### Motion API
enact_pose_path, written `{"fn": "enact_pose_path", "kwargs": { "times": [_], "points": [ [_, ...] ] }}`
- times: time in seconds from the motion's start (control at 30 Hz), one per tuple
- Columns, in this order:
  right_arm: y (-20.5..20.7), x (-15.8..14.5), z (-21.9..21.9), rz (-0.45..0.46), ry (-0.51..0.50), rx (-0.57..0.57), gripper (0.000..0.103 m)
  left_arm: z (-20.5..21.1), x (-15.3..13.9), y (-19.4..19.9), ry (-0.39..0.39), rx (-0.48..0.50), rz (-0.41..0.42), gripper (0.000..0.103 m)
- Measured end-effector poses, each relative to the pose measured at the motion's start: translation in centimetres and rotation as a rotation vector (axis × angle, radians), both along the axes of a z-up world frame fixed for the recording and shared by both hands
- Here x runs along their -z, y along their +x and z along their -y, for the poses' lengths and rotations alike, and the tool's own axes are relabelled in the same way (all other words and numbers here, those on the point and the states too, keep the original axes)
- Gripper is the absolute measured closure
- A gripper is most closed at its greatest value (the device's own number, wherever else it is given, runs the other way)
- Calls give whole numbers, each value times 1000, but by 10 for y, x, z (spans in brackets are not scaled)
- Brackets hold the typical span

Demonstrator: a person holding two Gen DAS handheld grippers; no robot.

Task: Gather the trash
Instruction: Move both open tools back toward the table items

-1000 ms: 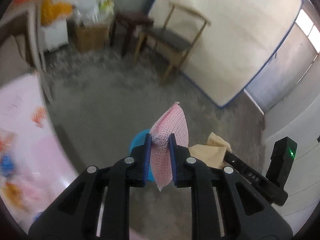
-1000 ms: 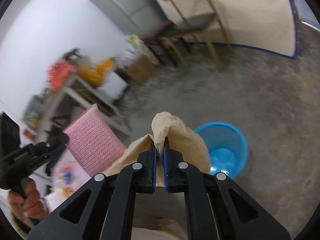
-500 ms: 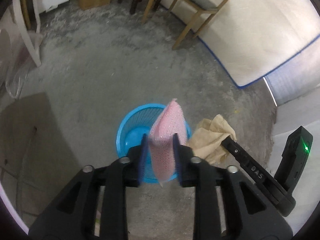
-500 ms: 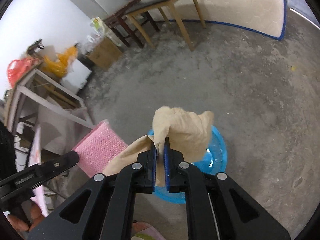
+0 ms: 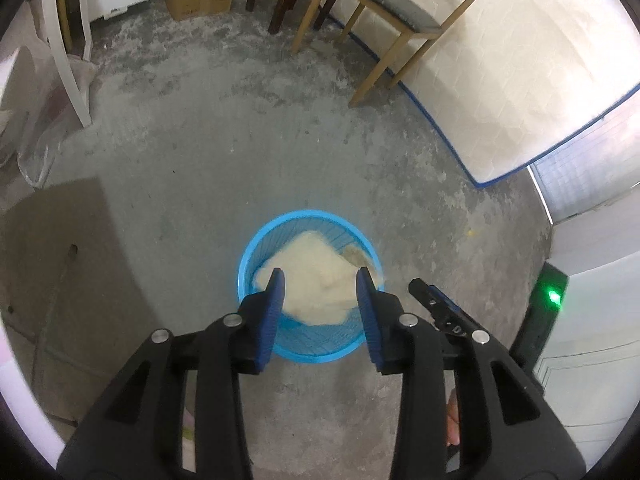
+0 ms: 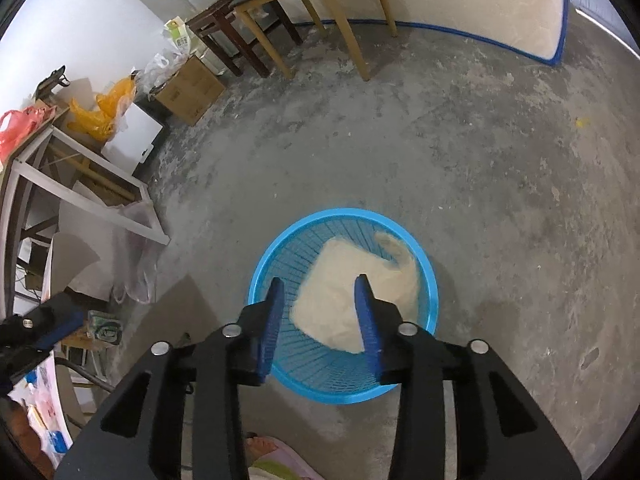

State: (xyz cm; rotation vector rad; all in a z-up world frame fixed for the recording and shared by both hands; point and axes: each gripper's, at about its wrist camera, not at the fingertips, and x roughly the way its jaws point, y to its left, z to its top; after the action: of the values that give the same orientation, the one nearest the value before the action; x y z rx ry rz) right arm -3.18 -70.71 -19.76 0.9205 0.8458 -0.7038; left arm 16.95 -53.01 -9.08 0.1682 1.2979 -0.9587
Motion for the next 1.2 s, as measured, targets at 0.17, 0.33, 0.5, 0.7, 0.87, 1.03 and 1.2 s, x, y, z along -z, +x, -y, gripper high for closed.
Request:
{"fn": "enact_pose_path", "kwargs": {
  "times": [0.17, 0.33, 0.5, 0.7, 0.87, 1.03, 1.2],
  "points": [
    [-2, -13, -9, 37, -13, 0, 66, -21, -42, -4, -53, 10, 50, 68],
    [-10, -33, -28, 67, -46, -21, 66, -51, -87, -14, -123, 44, 103, 68],
    [-21, -58, -48, 89, -83, -48, 66, -95, -132, -29, -196, 79, 157, 68],
    [-33, -105, -94, 135, -156, -128, 48, -183, -197, -47, -303, 92, 289, 59],
    [-34, -139, -136, 174, -192, -216, 33, -282, -226, -54, -326, 24, 425, 47],
    [-19, -172, -186, 195, -226, -324, 25, -395, -233, -50, -296, -152, 509, 40],
    [4, -196, -239, 223, -241, -436, 19, -488, -214, -61, -236, -305, 545, 34]
  ]
}}
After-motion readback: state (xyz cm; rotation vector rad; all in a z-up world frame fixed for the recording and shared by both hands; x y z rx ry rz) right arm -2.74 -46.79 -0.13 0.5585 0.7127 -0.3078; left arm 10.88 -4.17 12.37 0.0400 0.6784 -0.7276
